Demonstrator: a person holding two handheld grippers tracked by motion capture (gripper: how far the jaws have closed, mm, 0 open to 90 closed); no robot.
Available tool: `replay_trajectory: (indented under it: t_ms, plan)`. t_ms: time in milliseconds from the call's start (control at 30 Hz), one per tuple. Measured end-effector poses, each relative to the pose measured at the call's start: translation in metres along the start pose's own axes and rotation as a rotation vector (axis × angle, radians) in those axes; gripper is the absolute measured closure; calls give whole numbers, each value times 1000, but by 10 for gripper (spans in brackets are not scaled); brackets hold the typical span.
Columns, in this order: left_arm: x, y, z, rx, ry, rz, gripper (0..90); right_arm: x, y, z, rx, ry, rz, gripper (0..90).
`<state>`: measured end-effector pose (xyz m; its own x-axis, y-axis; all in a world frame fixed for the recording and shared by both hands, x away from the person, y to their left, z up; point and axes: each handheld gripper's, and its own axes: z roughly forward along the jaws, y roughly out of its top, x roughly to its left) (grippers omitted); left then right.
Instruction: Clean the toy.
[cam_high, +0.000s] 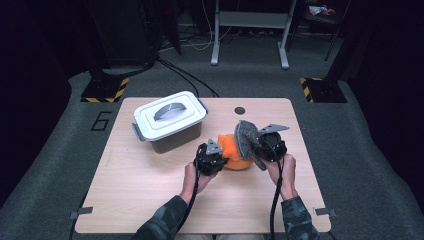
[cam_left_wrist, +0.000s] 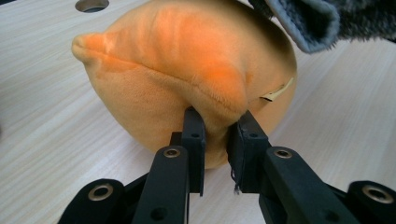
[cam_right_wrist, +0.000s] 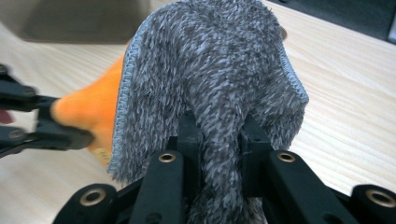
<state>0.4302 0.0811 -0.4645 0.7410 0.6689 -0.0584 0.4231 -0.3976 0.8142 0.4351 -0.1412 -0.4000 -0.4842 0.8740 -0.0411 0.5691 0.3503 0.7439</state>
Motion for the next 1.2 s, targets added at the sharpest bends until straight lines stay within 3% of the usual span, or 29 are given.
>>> replay_trajectory:
  t_ms: [200,333,433,467,800,1033,1200]
  plan:
    - [-3,7,-8,10,-44,-38,774,20,6,-11,-24,52,-51,745]
    - [-4,6,-7,20,-42,-35,773,35,6,3,11,38,-78,745]
    - [-1,4,-4,22,-35,-50,771,38,4,15,17,29,-109,745]
    - [0,3,-4,27,-36,-50,770,38,4,16,22,27,-98,745]
    - [7,-1,-3,18,-33,-87,768,34,0,19,30,18,-93,746]
    - [10,-3,-2,12,-34,-97,768,20,-11,18,45,-1,-52,746]
    - [12,-5,-2,9,-30,-112,768,2,-22,22,67,-21,-14,745]
